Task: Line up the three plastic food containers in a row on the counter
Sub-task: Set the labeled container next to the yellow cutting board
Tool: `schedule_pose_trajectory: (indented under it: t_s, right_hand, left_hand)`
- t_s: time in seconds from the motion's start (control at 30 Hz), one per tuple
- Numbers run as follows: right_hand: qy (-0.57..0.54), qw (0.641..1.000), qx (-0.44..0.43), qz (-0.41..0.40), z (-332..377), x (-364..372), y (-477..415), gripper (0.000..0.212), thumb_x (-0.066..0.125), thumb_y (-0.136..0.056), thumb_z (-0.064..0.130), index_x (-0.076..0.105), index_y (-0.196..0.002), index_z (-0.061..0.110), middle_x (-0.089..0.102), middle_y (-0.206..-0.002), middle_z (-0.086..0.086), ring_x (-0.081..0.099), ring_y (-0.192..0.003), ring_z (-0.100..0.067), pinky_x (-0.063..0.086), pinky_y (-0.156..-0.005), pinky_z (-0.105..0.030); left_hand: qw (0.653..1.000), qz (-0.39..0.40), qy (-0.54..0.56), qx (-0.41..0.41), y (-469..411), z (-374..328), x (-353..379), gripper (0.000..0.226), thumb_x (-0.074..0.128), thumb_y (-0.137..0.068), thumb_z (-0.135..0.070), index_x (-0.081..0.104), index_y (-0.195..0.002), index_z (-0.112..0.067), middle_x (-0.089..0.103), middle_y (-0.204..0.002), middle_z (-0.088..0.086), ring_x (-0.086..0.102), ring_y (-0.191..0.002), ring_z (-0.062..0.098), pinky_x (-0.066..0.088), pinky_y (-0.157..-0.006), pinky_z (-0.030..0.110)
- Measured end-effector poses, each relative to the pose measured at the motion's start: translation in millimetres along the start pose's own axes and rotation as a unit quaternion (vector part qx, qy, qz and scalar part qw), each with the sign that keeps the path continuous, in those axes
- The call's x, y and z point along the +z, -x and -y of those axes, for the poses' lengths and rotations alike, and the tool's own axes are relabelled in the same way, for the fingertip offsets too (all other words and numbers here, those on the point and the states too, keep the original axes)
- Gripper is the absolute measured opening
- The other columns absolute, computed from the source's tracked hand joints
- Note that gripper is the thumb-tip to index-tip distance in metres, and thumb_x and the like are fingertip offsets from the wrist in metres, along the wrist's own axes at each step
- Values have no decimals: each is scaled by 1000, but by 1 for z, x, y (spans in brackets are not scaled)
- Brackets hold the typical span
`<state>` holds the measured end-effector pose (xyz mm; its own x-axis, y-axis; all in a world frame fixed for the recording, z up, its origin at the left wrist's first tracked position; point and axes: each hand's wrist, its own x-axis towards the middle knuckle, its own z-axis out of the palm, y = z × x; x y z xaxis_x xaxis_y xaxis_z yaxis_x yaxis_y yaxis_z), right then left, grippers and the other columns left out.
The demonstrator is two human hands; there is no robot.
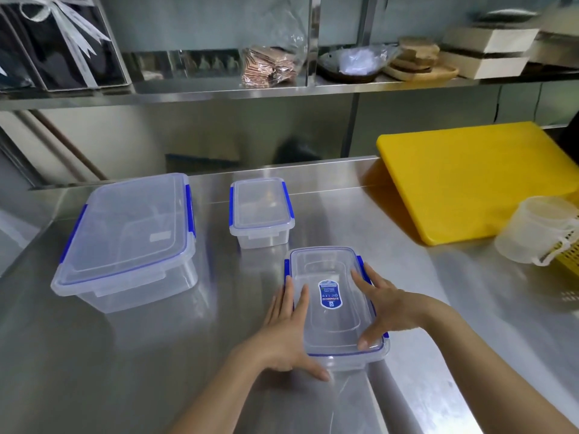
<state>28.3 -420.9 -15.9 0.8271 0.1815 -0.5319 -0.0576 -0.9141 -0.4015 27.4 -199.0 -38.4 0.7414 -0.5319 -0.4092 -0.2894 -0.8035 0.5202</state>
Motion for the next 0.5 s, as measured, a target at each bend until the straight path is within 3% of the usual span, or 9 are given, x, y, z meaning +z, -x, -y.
schedule_pose_trajectory:
  t_s: [0.1,0.23,0.3,0.4,0.5]
  right_hand:
    - [-36,999,-1,-11,-4,-18,4,109,77,-73,31,-5,-145,32,-4,-156,6,15,-142,-21,32,-110,-35]
    - [-51,995,9,-80,-15,-30,-2,78,69,-81,31,22,-143,28,16,-155,4,27,-139,-21,34,-110,-36]
    - [-49,994,-2,-98,-19,-33,-9,85,69,-80,36,15,-145,25,17,-153,6,22,-140,-19,28,-113,-34]
    - [5,994,7,-106,-25,-39,-26,107,70,-77,42,-11,-145,26,-5,-158,1,8,-145,-21,19,-116,-36]
    - [39,990,23,-133,-34,-51,-54,107,66,-79,45,-15,-145,23,-12,-158,-5,5,-146,-25,18,-117,-38]
  left_hand:
    - [1000,-27,-1,11,-21,-10,-8,135,80,-61,-52,-23,-144,-27,-42,-149,-4,-31,-140,15,-2,-119,36]
    - [997,-77,18,7,-58,-15,-15,129,79,-59,-55,-11,-148,-26,-28,-155,-2,-19,-145,20,7,-121,42]
    - [995,-94,21,14,-76,-16,-21,127,78,-60,-55,-7,-149,-24,-22,-157,-1,-14,-146,21,8,-121,42]
    - [991,-129,16,15,-102,-18,-29,119,75,-63,-56,-1,-149,-25,-12,-159,-2,-3,-147,23,14,-120,43]
    - [986,-163,22,6,-127,-19,-35,109,72,-69,-54,5,-149,-24,-5,-160,-3,5,-147,21,21,-119,40]
